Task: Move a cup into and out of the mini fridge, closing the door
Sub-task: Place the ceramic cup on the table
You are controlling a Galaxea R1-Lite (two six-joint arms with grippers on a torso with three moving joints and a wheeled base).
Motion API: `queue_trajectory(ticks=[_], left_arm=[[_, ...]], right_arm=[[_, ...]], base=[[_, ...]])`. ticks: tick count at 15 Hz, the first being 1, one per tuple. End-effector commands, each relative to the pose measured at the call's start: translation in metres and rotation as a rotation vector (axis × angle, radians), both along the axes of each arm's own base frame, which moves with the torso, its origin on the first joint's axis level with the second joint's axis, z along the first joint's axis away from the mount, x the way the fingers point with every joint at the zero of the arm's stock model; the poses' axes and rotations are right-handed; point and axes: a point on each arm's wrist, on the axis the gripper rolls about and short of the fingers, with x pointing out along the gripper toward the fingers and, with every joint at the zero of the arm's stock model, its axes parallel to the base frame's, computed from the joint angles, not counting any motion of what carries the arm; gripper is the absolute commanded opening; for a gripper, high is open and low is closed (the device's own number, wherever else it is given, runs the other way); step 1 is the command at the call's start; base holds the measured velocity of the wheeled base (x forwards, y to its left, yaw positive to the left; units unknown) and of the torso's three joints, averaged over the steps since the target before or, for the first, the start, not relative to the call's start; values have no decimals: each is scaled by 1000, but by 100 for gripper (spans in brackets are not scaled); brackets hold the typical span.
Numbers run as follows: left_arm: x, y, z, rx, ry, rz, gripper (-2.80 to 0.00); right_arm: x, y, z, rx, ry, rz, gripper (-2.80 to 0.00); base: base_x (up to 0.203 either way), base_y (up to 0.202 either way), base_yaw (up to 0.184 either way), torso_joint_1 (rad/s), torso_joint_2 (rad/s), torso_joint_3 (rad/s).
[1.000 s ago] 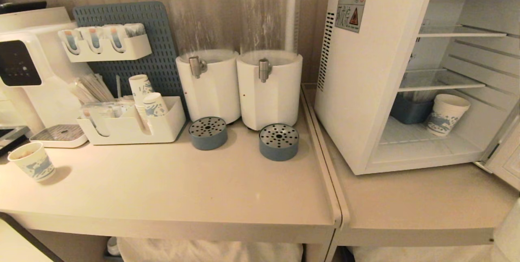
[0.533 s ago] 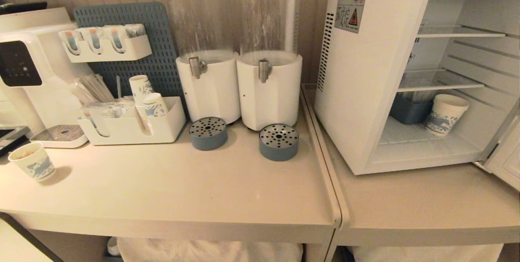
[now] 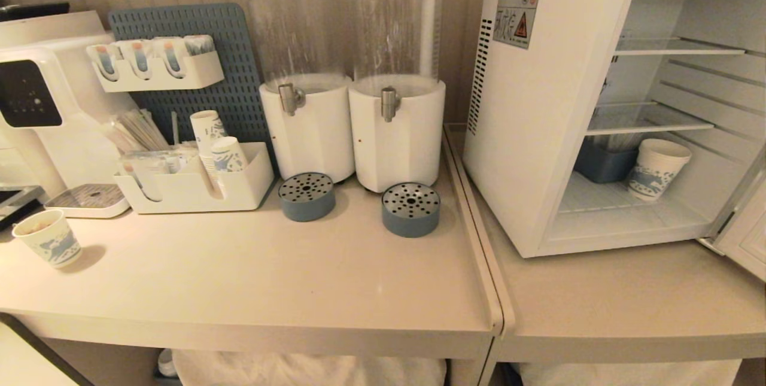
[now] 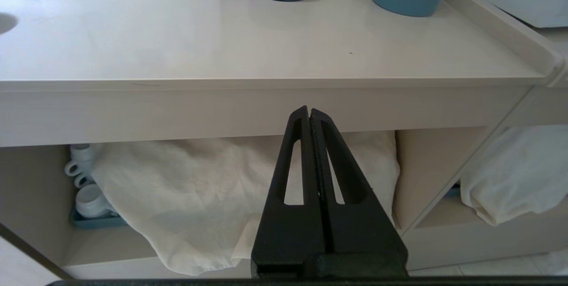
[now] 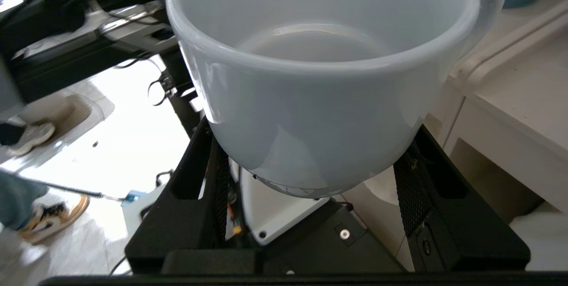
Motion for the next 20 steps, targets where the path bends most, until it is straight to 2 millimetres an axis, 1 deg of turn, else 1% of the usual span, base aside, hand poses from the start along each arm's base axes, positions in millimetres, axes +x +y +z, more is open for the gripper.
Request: queue_trajectory(ticks=[1,3,5,6,7,8,9,10,11,12,15,16,17,20], left_arm=[[0,0,0,-4,3,0,-280],[0,0,0,-8,3,0,-280],[0,0,0,-17,4,1,-280],[0,0,0,-25,7,2,-280],[0,0,0,-26,7,2,-280],[0,0,0,-26,7,4,-280],[0,0,0,-28,7,4,-280],[0,0,0,-26,7,4,-280],[0,0,0,-28,6,5,-280],[0,0,0,-29,6,7,-280],[0,0,1,-23,-5,6,-280],[1,0,1,-21,-15,6,-280],[1,0,1,-17,-24,7,-280],[2,1,2,56,-53,40,-280]], right_arm=[[-6,-3,0,-6,-19,-1,-280],[-8,-3,-11,-28,-46,-91,-280],[-13,-3,-24,-34,-126,-153,-280],[-16,-4,-34,-38,-188,-224,-280],[-16,-6,-39,-37,-238,-372,-280],[-11,-9,-38,-12,-263,-502,-280],[-1,-10,-34,44,-323,-592,-280],[10,-12,-39,71,-344,-689,-280],[21,-14,-48,74,-346,-774,-280],[34,-15,-62,65,-360,-839,-280],[55,-16,-92,45,-414,-903,-280],[60,-17,-103,27,-394,-909,-280],[61,-17,-109,10,-362,-914,-280],[61,-17,-112,-29,-308,-942,-280]], base=[[0,0,0,0,0,0],[0,0,0,0,0,0],[0,0,0,0,0,0],[0,0,0,0,0,0],[0,0,0,0,0,0],[0,0,0,0,0,0],[0,0,0,0,0,0],[0,0,0,0,0,0],[0,0,0,0,0,0],[0,0,0,0,0,0],[0,0,0,0,0,0],[0,0,0,0,0,0],[0,0,0,0,0,0],[0,0,0,0,0,0]])
